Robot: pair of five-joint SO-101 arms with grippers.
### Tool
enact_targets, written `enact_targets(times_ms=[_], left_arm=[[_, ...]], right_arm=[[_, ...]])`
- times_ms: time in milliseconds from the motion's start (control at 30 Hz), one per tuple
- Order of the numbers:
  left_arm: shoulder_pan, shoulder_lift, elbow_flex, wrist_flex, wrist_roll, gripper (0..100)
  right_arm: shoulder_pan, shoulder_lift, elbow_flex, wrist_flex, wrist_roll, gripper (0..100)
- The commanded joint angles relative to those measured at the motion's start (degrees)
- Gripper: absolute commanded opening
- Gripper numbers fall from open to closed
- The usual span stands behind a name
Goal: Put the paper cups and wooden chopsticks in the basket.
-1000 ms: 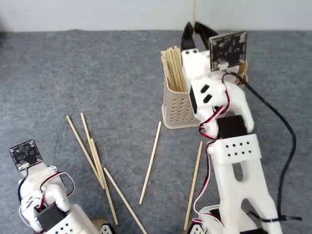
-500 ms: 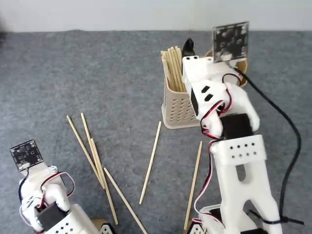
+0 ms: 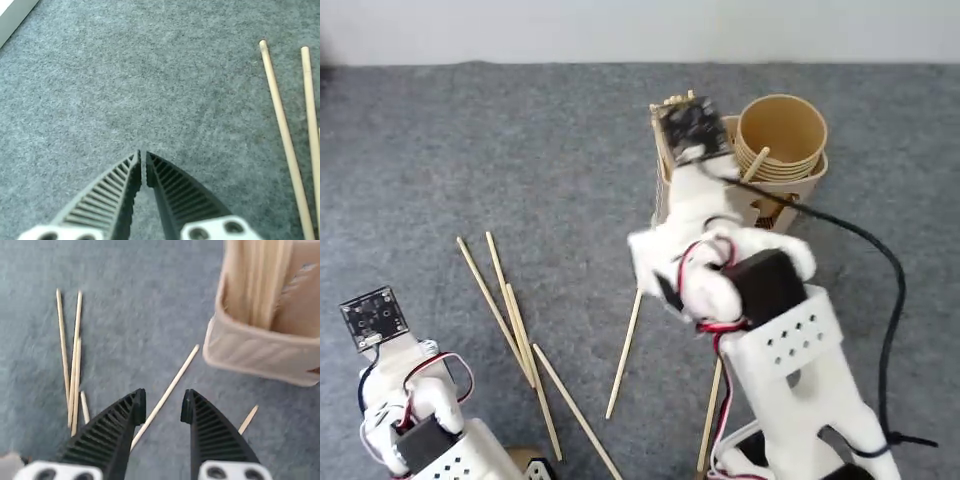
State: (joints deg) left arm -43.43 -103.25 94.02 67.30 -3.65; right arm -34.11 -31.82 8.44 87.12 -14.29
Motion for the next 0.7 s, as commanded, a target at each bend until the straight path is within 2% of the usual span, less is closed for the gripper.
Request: enact_targets(times_ms=[0, 233, 667], left_arm=[[-0.35, -0.79, -0.48, -1.32, -0.62, 2], [-0.35, -0.79, -0.40, -1.32, -0.62, 2], [-0.35, -0.79, -0.40, -1.32, -0.62, 2]], right_arm=[[-3.30, 3.82, 4.31, 1.19, -4.22, 12.3], [-3.82, 17.27, 11.08, -8.48, -6.68, 12.3], [-3.56, 38.99, 11.08, -23.87, -7.91, 12.4]])
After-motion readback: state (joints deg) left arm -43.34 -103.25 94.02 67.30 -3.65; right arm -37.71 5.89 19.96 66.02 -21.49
